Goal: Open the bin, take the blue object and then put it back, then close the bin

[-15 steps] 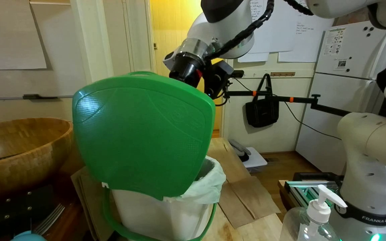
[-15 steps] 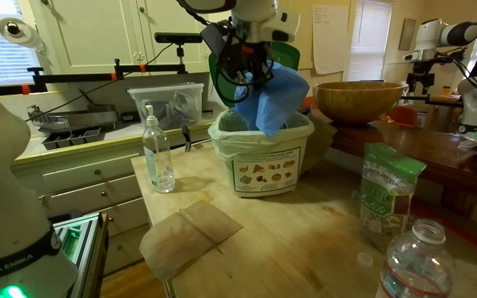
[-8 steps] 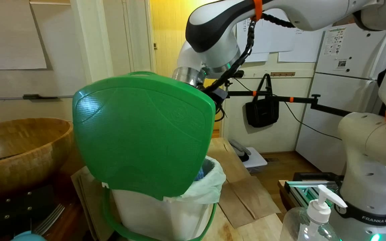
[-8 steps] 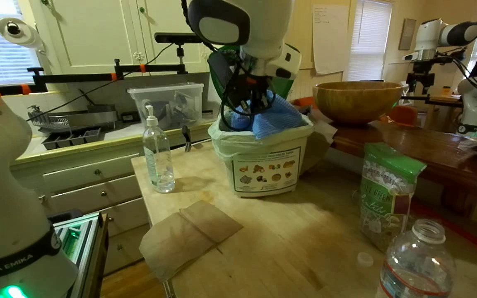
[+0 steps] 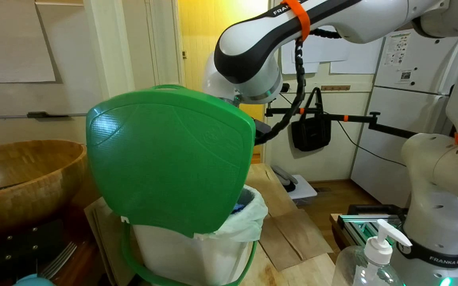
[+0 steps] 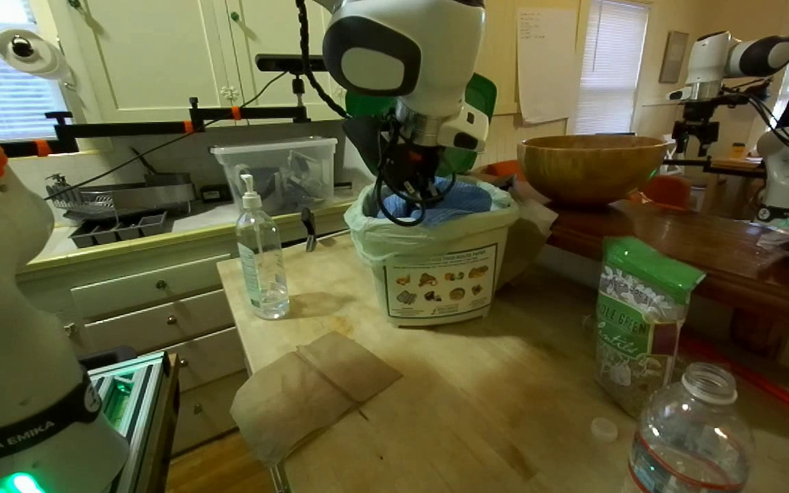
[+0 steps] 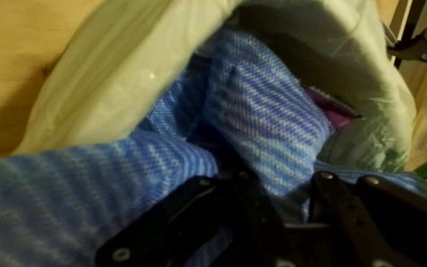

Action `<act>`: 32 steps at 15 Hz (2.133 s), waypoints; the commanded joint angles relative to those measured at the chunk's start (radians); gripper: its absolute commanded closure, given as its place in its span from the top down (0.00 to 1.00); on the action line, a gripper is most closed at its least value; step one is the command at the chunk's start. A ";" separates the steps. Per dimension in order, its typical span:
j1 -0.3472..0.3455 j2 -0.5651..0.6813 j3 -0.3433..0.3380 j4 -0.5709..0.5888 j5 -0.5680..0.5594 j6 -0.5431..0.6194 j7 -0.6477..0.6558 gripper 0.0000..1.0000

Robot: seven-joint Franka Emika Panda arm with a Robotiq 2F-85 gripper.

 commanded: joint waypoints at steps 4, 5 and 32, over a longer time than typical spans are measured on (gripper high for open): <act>-0.005 -0.022 0.039 -0.029 -0.101 0.116 -0.003 0.81; -0.006 -0.028 0.040 -0.030 -0.099 0.123 -0.004 0.88; -0.002 -0.303 -0.084 -0.006 0.178 0.099 0.028 1.00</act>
